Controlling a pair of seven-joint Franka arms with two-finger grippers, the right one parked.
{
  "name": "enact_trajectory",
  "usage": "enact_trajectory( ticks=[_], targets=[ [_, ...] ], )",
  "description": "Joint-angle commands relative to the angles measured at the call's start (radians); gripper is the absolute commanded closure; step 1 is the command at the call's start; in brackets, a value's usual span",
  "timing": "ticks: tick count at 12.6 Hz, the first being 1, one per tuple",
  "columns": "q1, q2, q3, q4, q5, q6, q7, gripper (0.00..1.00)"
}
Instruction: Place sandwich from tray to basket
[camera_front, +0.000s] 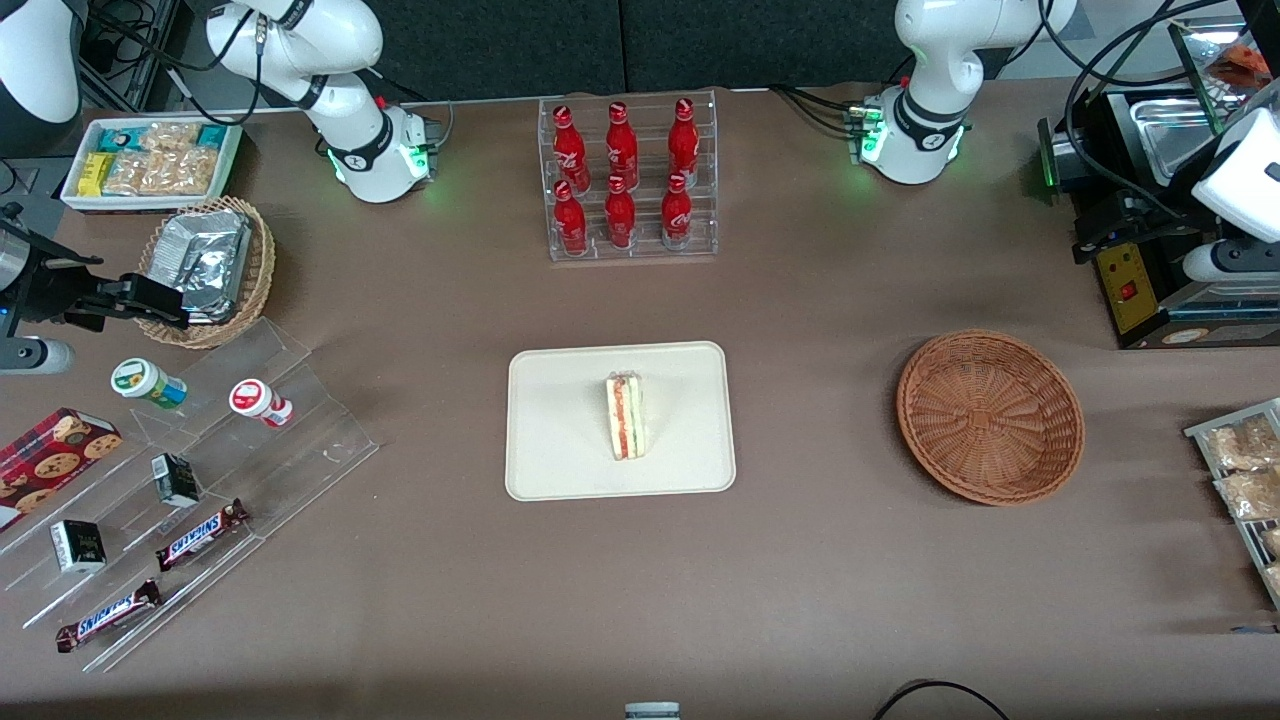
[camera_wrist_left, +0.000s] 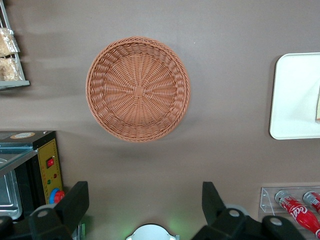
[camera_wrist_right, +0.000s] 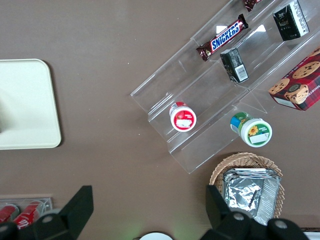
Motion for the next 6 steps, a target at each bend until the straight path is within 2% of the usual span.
enact_trajectory(
  ticks=[1, 4, 6],
  targets=[
    [-0.004, 0.016, -0.005, 0.034, 0.002, -0.023, 0.008, 0.00],
    [-0.006, 0.013, -0.033, 0.060, -0.022, -0.055, 0.002, 0.00],
    [-0.004, 0.010, -0.100, 0.086, -0.119, -0.067, -0.001, 0.00]
  ],
)
